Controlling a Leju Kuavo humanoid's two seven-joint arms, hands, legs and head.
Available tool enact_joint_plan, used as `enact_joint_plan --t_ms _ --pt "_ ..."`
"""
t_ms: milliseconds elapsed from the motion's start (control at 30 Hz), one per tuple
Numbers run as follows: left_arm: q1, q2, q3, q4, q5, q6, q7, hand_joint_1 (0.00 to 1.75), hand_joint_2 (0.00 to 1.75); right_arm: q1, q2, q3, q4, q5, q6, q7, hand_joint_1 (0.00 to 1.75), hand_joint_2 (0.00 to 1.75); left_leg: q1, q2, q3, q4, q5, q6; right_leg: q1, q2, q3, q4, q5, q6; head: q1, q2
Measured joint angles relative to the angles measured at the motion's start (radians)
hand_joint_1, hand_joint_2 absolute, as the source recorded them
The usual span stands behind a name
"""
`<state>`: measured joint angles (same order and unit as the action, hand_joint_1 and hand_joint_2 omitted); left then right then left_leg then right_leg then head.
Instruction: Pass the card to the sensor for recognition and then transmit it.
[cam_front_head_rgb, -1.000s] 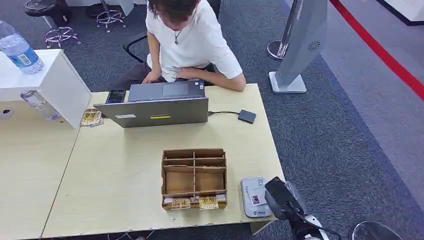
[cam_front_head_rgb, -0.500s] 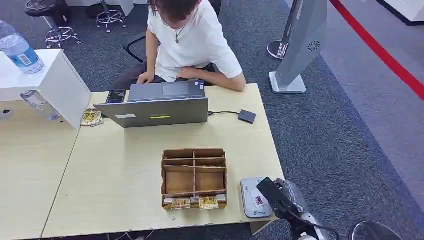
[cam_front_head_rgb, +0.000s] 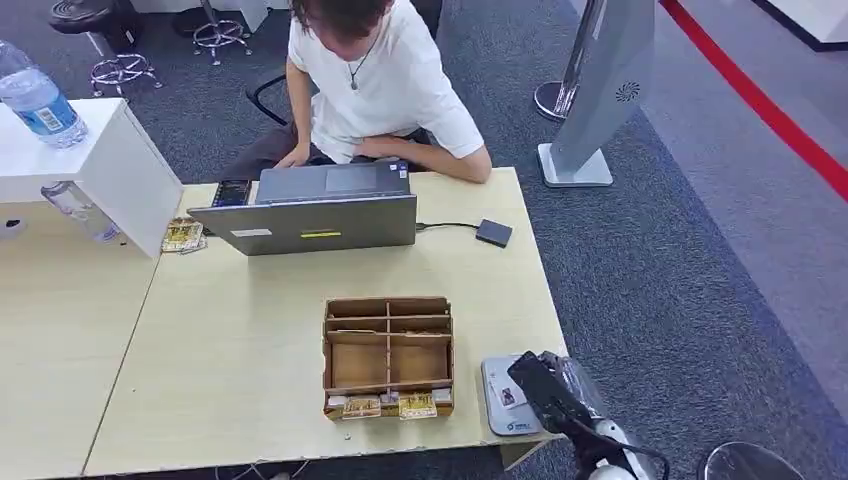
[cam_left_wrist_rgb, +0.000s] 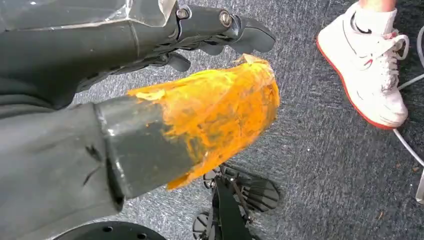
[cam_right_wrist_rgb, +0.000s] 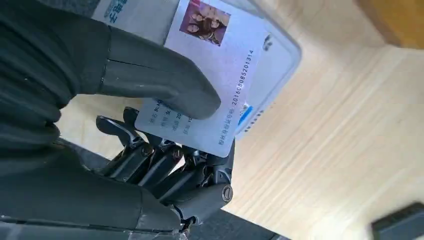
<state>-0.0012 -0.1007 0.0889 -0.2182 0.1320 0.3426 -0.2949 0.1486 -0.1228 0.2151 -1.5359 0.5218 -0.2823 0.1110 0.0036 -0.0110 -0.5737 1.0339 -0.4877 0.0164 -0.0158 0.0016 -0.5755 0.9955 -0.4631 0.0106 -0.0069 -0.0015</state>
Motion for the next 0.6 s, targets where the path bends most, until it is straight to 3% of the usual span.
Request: enact_joint_plan --t_ms 600 --pt "0.006 -0.011 0.037 0.000 -0.016 0.008 -0.011 0.00 0.00 0.044 0.020 0.000 -0.283 0.081 -0.104 -0.132 1.75 1.75 0.000 0.000 0.000 0.000 0.000 0.000 0.000 0.000 0.000 0.000 0.000 0.000 0.000 0.000"
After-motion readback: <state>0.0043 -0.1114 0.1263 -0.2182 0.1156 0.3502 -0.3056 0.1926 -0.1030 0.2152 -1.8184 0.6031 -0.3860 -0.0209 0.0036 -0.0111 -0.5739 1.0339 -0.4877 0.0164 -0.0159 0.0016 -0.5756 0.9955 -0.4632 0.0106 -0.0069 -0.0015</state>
